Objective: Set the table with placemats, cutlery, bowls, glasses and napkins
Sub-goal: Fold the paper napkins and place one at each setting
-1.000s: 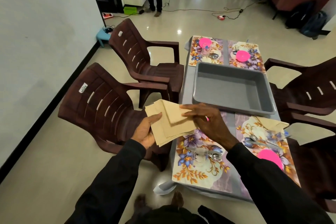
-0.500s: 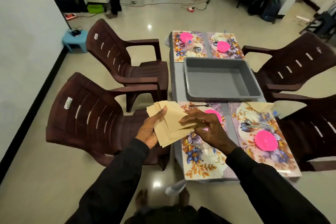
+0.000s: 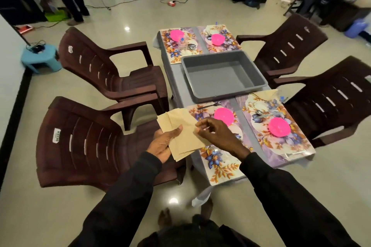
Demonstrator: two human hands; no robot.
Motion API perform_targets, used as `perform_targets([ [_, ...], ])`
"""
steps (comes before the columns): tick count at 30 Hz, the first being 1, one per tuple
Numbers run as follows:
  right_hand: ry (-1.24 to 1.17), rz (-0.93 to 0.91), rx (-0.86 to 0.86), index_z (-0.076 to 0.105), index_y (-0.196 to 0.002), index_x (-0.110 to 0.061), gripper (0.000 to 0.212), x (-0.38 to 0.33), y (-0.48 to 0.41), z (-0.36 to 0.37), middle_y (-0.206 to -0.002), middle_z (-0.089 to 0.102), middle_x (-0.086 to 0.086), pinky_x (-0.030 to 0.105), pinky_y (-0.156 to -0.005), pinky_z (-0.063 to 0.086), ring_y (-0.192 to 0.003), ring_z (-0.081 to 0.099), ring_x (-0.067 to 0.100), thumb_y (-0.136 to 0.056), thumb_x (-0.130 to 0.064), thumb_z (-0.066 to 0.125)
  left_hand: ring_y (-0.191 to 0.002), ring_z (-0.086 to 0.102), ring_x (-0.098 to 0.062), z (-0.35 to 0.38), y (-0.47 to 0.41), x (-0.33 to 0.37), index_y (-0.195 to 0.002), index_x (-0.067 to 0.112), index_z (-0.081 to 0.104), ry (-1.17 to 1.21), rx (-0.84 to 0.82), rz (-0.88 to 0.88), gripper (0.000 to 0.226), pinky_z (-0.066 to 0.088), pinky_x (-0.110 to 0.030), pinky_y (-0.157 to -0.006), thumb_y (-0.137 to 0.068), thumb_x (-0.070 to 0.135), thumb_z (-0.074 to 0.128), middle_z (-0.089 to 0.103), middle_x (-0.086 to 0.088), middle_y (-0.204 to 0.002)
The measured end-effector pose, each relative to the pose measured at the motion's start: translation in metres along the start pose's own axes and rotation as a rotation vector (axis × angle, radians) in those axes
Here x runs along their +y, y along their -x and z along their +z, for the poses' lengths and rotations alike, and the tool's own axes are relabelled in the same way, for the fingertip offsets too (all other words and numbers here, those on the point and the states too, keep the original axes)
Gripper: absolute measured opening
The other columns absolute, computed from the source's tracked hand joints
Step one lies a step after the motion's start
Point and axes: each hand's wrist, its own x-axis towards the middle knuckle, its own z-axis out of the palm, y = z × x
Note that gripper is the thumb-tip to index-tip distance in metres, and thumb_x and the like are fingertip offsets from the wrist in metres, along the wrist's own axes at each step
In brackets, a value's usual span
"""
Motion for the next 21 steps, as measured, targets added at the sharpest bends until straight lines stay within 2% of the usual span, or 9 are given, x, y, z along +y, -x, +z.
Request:
perform_targets([
  [3, -0.078, 0.138, -0.117, 0.068, -0.112, -0.020, 0.030, 0.005, -0.003, 0.005, -0.095, 0.068, -0.008, 0.023, -0.072, 0.050, -0.078, 0.061, -0.001, -0.089, -0.038, 0.076, -0.116, 0.069, -0.036, -0.001, -0.002, -0.006, -0.131, 0.002, 0.063, -0.022, 0.001, -0.037, 0.039, 0.062, -0.050, -0.087, -0.092, -0.004, 0.068, 0.071, -0.020, -0.125],
  [6, -0.174, 0.191, -0.149, 0.070, -0.102, -0.021, 0.020, 0.012, -0.006, 0.002, -0.086, 0.070, 0.002, 0.022, -0.067, 0.049, -0.073, 0.062, 0.003, -0.087, -0.030, 0.079, -0.115, 0.069, -0.036, -0.003, -0.004, -0.012, -0.132, 0.003, 0.062, -0.036, -0.001, -0.062, 0.041, 0.062, -0.052, -0.087, -0.091, -0.003, 0.068, 0.071, -0.020, -0.125],
  [9, -0.172, 0.192, -0.183, 0.073, -0.093, -0.021, 0.009, 0.018, -0.008, -0.008, -0.093, 0.074, -0.002, 0.022, -0.076, 0.053, -0.082, 0.067, 0.005, -0.087, -0.024, 0.079, -0.113, 0.071, -0.035, 0.001, -0.007, -0.018, -0.130, 0.006, 0.063, -0.076, -0.008, -0.084, 0.040, 0.060, -0.052, -0.089, -0.091, -0.003, 0.068, 0.071, -0.019, -0.125],
  [11, -0.152, 0.193, -0.200, 0.074, -0.095, -0.016, 0.009, 0.017, -0.011, -0.016, -0.096, 0.074, -0.003, 0.022, -0.080, 0.055, -0.086, 0.069, 0.006, -0.087, -0.019, 0.078, -0.115, 0.070, -0.034, 0.005, -0.009, -0.021, -0.133, 0.006, 0.062, -0.086, -0.008, -0.091, 0.042, 0.058, -0.053, -0.095, -0.092, -0.002, 0.067, 0.071, -0.019, -0.127],
  [14, -0.092, 0.178, -0.186, 0.075, -0.097, -0.011, 0.011, 0.021, -0.016, -0.034, -0.097, 0.076, 0.004, 0.023, -0.080, 0.057, -0.087, 0.071, 0.013, -0.087, -0.014, 0.078, -0.118, 0.068, -0.034, 0.018, -0.015, -0.029, -0.137, 0.005, 0.059, -0.088, -0.030, -0.092, 0.044, 0.058, -0.051, -0.095, -0.094, -0.002, 0.066, 0.070, -0.019, -0.128],
  [18, -0.036, 0.171, -0.122, 0.074, -0.095, -0.011, 0.008, 0.026, -0.017, -0.075, -0.091, 0.074, -0.001, 0.016, -0.072, 0.052, -0.083, 0.068, 0.009, -0.087, -0.012, 0.077, -0.121, 0.067, -0.032, 0.033, -0.020, -0.036, -0.137, 0.007, 0.059, -0.068, -0.023, -0.050, 0.041, 0.061, -0.048, -0.089, -0.097, 0.000, 0.063, 0.069, -0.017, -0.130],
  [21, -0.048, 0.201, -0.010, 0.073, -0.099, -0.011, 0.013, 0.040, -0.006, -0.117, -0.090, 0.074, -0.001, 0.013, -0.067, 0.051, -0.078, 0.068, 0.003, -0.087, -0.011, 0.077, -0.122, 0.066, -0.030, 0.037, -0.023, -0.042, -0.136, 0.009, 0.060, -0.044, 0.008, -0.012, 0.040, 0.062, -0.044, -0.084, -0.098, 0.001, 0.062, 0.070, -0.015, -0.130],
])
